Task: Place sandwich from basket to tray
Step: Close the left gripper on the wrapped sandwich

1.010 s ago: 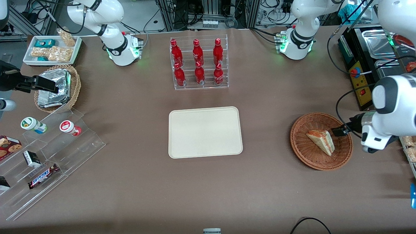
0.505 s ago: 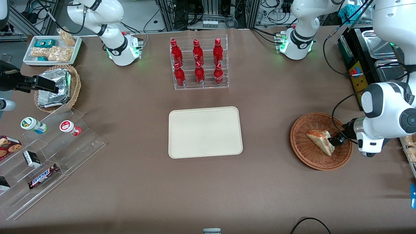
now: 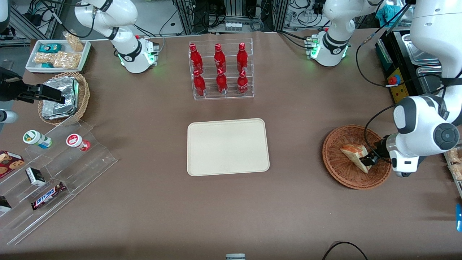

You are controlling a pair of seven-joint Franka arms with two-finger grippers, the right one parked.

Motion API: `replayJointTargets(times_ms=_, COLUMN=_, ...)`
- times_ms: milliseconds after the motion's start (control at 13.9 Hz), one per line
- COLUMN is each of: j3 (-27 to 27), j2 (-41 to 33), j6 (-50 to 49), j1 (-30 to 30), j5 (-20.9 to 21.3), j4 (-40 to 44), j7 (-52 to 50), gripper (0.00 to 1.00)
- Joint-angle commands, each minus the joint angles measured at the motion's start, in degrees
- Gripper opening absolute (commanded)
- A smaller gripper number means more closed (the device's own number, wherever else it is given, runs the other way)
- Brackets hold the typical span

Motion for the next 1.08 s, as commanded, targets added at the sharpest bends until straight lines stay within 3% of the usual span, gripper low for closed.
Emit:
replayJointTargets(times_ms=0, j3=-0.79, j2=0.95, j6=2.33, j1=0.03, j5=-0.27, j4=-0.73, j7=-0.65, gripper=1.0)
replayJointTargets(times_ms=289, j3=-1.06, j2=1.48, j6=9.35, j1=0.03, j5=-0.18, j4=-6.0, j7=-0.38, gripper=1.0)
replayJointTargets(times_ms=577, j3=-1.06, j2=1.48, j6=9.45, j1=0.29, j5=-0.09, j4=-7.59, j7=-0.12, gripper=1.0)
replayJointTargets(times_ms=722, j3=-1.06, j2=1.4, j6=9.19, j1=0.55, j5=-0.09, j4=-7.59, j7=0.23, gripper=0.51)
replayJointTargets(times_ms=794, j3=-1.06, j2=1.4, j6=9.01, j1=0.55, j5=-0.18, j4=-7.51, j7=0.76, gripper=0.34)
replayJointTargets(times_ms=866, j3=-1.06, j2=1.4, j6=8.84, j1=0.55, j5=-0.09, j4=-7.5, j7=1.11, gripper=0.2)
replayJointTargets(times_ms=1010, j3=-1.06, j2=1.22, j6=8.84, j1=0.55, j5=-0.09, j4=-7.15, j7=1.2, gripper=0.15)
